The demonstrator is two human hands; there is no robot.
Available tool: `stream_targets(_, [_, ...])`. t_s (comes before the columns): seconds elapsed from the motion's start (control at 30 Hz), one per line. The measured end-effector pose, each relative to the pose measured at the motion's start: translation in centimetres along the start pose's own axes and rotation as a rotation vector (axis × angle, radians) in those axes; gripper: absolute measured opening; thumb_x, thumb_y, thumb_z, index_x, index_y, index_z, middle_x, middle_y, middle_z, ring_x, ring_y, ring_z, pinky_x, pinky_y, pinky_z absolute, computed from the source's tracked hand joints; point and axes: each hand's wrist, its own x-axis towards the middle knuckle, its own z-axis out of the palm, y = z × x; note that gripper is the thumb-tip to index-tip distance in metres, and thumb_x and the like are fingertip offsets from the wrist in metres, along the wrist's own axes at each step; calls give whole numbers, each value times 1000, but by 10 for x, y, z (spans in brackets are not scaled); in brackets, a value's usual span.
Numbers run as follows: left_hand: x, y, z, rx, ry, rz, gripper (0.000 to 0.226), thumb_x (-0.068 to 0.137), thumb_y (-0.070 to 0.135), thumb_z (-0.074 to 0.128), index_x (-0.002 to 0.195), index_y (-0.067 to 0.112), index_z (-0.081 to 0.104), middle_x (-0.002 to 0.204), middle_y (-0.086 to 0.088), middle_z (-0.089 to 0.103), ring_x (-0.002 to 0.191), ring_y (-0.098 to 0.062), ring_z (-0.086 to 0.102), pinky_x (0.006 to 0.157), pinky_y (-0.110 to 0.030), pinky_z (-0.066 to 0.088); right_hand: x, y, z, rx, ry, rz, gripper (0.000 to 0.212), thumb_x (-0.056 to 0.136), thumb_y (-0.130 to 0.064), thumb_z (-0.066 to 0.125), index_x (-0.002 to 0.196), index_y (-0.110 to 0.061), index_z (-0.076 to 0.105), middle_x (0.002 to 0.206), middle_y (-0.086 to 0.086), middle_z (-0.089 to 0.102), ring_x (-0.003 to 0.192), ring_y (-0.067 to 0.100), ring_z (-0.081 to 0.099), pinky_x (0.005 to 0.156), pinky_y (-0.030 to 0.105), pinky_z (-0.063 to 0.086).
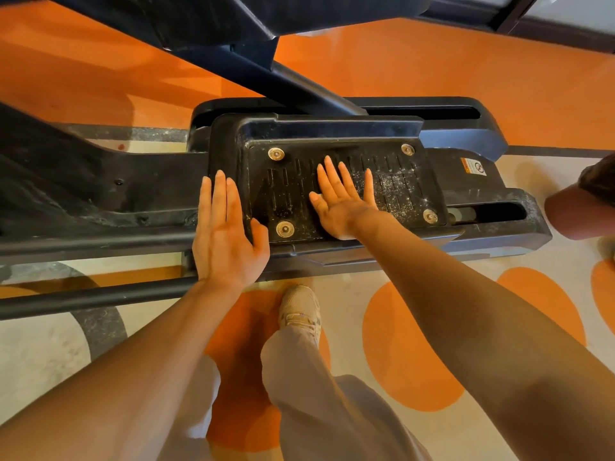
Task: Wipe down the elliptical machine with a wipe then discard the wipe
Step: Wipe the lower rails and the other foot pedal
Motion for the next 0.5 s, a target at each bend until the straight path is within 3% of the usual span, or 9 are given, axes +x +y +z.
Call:
stream_targets(0.17, [0,0,-1,7,-4,-1,69,93,34,35,154,2,25,163,-11,18,152,-26,8,103,-40,44,13,-1,4,-39,120,21,60,105,-43,6,151,-19,-22,157,-2,-32,145,20,-29,108,54,-26])
stream_targets(0.5, [1,-3,2,28,3,11,71,93,38,30,152,0,29,162,-13,23,151,-28,12,101,-44,47,34,-2,-3,18,208,65,60,104,-45,3,153,-17,-19,160,-1,-26,146,19,-24,112,56,-23])
